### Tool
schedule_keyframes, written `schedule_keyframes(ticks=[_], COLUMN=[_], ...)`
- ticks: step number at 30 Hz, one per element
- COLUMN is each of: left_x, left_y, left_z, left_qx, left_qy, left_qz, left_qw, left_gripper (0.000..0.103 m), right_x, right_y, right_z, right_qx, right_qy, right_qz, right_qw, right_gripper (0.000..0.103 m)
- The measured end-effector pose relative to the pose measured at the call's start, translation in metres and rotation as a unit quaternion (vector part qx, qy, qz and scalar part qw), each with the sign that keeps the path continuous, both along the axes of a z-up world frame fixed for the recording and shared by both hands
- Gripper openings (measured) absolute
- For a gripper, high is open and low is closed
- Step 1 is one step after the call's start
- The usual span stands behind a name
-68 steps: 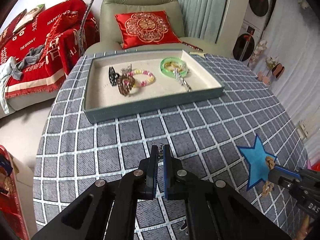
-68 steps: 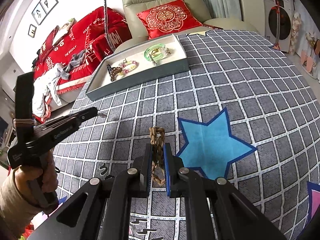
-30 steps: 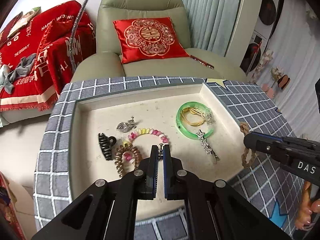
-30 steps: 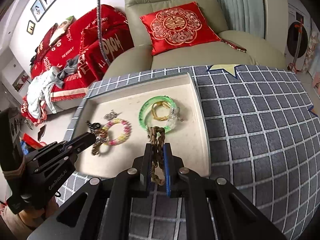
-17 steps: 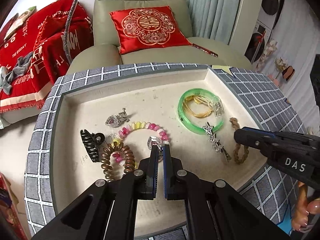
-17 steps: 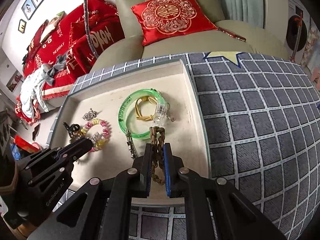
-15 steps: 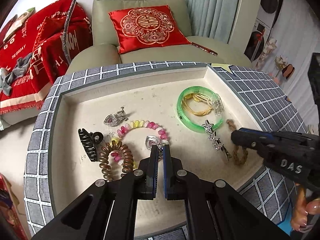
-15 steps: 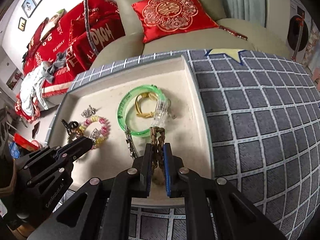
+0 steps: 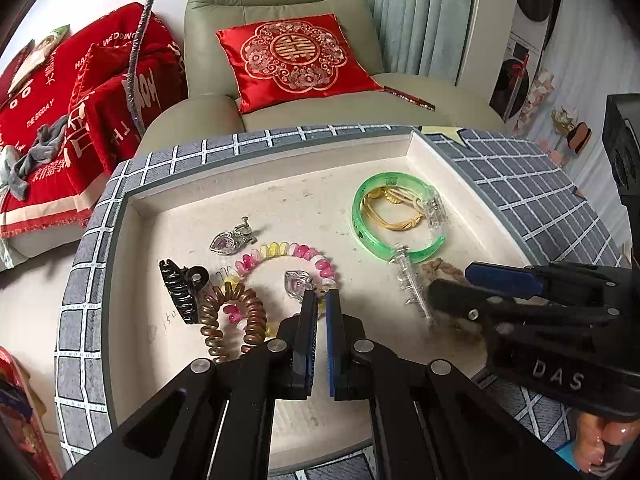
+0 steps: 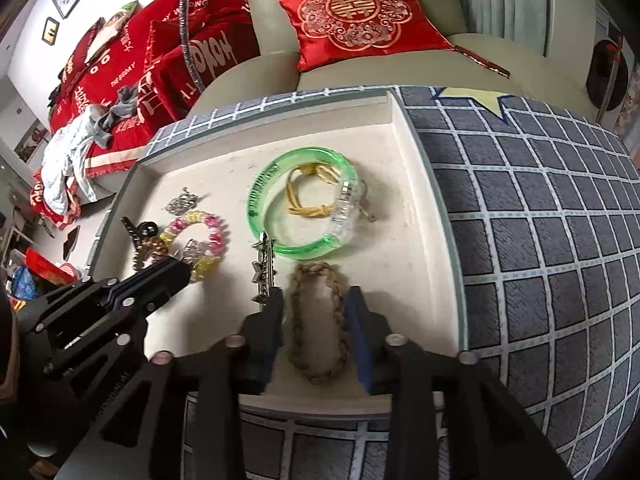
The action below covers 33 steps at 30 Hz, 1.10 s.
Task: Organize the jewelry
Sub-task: 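Lower the rope bracelet and heart charm into the tray and open both tools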
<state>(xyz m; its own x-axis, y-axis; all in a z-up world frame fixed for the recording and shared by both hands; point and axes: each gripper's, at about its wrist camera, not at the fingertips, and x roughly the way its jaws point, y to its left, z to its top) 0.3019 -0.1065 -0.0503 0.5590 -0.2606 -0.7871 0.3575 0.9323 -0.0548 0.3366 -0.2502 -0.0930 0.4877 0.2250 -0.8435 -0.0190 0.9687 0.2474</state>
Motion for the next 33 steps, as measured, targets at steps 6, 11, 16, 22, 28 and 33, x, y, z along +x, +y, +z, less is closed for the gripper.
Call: schedule_keyframes(ticks=[6, 11, 16, 22, 28, 33], left_x=[-0.006, -0.006, -0.003, -0.001, -0.001, 0.0], left_y=[0.003, 0.005, 0.012, 0.02, 0.033, 0.042], left_z=[0.01, 0.017, 0.021, 0.022, 0.026, 0.027], left_qx=[0.002, 0.002, -0.004, -0.005, -0.008, -0.004], left_qy=[-0.017, -0.029, -0.03, -0.03, -0.036, -0.04], left_qz=[0.003, 0.022, 0.038, 0.054, 0.069, 0.079], left_qw=[0.9999, 0.9993, 0.9988, 0.9981, 0.9969, 0.9961], left_gripper=[0.018, 0.018, 0.018, 0.018, 0.018, 0.018], right_x=[-0.006, -0.015, -0.022, -0.026, -0.026, -0.026], right_y=[-0.005, -0.019, -0.029, -0.032, -0.028, -0.024], right_z=[0.021, 0.037, 0.047, 0.048, 0.048, 0.048], right_qx=[0.011, 0.026, 0.018, 0.011, 0.004, -0.003], right_qy=[-0.029, -0.048, -0.058, -0.058, -0.057, -0.056], right_qz=[-0.014, -0.041, -0.06, -0.063, -0.058, -0.054], right_qw=[0.999, 0.998, 0.996, 0.996, 0.997, 0.997], right_gripper=[0.073, 0.076, 0.076, 0.076, 0.076, 0.076])
